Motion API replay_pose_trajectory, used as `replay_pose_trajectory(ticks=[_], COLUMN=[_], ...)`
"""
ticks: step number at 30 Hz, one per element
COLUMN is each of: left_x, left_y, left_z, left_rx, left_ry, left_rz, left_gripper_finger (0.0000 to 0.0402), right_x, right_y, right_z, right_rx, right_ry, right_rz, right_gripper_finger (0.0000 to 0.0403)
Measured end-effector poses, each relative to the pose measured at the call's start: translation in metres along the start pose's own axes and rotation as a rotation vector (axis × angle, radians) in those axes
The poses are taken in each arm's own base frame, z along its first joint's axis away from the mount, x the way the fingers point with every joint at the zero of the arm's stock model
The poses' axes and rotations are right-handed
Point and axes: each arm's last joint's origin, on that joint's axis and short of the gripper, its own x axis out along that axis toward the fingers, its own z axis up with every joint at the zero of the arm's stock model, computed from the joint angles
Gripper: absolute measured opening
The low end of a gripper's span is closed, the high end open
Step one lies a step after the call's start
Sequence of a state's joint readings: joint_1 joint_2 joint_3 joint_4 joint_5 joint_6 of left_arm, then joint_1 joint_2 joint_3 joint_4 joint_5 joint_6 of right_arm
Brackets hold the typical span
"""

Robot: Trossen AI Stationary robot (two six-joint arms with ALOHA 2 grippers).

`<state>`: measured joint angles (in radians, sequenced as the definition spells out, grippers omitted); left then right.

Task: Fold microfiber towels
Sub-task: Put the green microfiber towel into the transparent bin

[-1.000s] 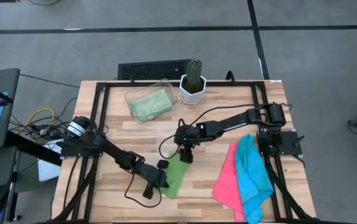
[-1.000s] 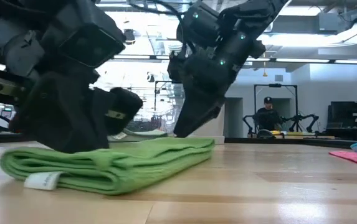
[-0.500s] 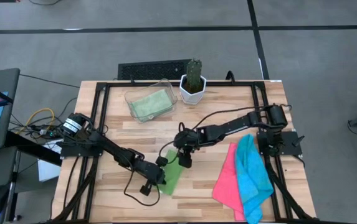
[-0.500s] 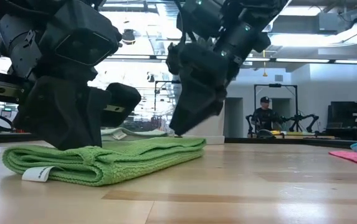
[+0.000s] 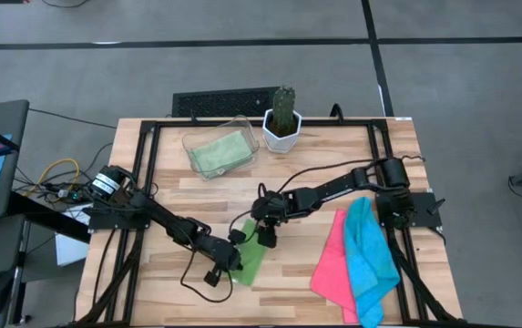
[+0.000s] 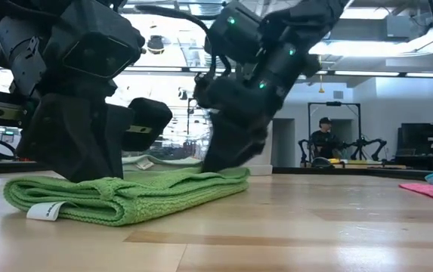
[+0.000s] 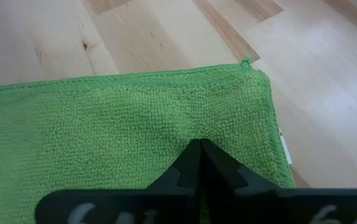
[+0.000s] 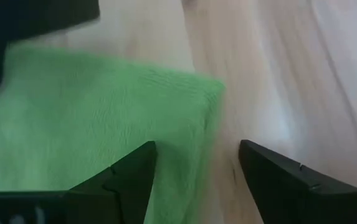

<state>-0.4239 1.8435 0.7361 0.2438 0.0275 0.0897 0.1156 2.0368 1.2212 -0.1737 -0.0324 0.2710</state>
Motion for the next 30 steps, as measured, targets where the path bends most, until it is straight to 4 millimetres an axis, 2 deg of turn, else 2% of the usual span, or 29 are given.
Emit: replay_pose_trajectory(ticks=[6, 9, 12, 20, 24, 27, 30], left_x=[0.000, 0.000, 0.000, -0.007, -0.032, -0.063, -0.094], left_y=[0.002, 0.002, 0.002, 0.005, 0.007, 0.006, 0.000], left_z=[-0.001, -0.001, -0.001, 0.000, 0.003, 0.011, 0.017], left_rx=[0.001, -0.001, -0.001, -0.025, -0.062, -0.100, -0.147], left_ry=[0.010, 0.011, 0.011, 0.029, 0.065, 0.068, 0.052], left_rz=[0.008, 0.009, 0.012, 0.092, 0.154, 0.201, 0.227], left_gripper_finger=[0.0001, 0.0001, 0.0001, 0.0001, 0.0001, 0.0000, 0.0000], right_x=[0.007, 0.010, 0.014, 0.015, 0.005, -0.006, -0.023], right_y=[0.002, 0.002, 0.003, 0.009, 0.012, 0.013, 0.013], right_z=[0.006, 0.007, 0.007, 0.011, 0.019, 0.026, 0.043], right_rx=[0.016, -0.002, -0.010, -0.037, -0.045, -0.074, -0.079], right_ry=[0.089, 0.131, 0.161, 0.214, 0.229, 0.236, 0.186], right_rz=[0.011, 0.001, -0.006, 0.006, 0.012, 0.017, 0.019], right_gripper_finger=[0.0257, 0.0231, 0.0184, 0.0025, 0.0017, 0.0013, 0.0013])
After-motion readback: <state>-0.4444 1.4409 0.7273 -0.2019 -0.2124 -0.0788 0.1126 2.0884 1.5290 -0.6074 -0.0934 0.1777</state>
